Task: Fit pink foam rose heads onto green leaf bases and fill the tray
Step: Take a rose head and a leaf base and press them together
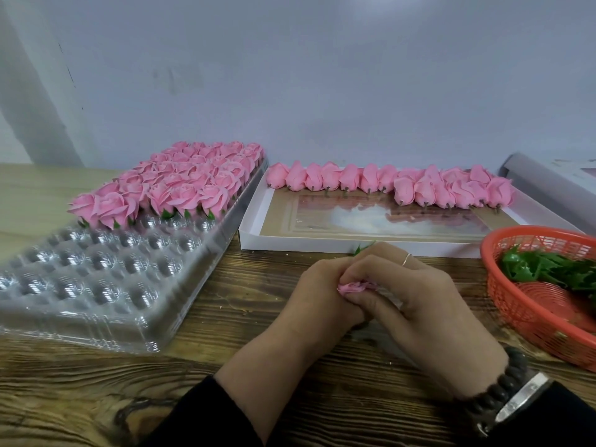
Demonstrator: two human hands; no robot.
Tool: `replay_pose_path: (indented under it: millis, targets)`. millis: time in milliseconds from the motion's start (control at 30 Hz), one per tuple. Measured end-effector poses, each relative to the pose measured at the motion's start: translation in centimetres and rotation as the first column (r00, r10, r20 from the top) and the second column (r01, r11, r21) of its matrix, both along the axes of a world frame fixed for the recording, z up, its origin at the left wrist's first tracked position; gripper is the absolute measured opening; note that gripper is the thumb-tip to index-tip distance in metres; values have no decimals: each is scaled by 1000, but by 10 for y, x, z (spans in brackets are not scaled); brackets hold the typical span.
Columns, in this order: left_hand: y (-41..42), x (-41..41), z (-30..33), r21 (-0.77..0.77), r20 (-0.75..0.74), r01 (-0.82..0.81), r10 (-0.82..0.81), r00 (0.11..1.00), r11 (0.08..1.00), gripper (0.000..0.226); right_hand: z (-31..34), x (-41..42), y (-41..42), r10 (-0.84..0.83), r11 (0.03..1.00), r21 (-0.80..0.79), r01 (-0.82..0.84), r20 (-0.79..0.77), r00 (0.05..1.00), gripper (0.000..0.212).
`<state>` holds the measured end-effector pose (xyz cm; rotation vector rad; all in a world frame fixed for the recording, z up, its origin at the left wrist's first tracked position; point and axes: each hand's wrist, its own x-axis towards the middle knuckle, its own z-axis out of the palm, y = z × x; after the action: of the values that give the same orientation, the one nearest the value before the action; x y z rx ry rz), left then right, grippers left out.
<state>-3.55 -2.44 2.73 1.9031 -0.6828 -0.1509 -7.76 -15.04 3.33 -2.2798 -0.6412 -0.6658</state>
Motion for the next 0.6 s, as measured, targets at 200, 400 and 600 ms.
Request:
replay_pose_path:
  millis: [200, 400, 600]
  targets:
    - [-1, 2, 2, -13, 29, -58, 59, 998, 998, 27, -4, -4, 1, -57, 989, 138, 55, 12, 998, 41]
    - [0, 5, 1, 156, 194, -186, 155, 969, 970, 10, -5, -2, 0, -73, 987, 143, 78, -37, 997, 41]
    - [-1, 3, 3, 141, 119, -83, 66, 991, 987, 19, -4, 0, -2, -56, 977, 199, 77, -109, 993, 22]
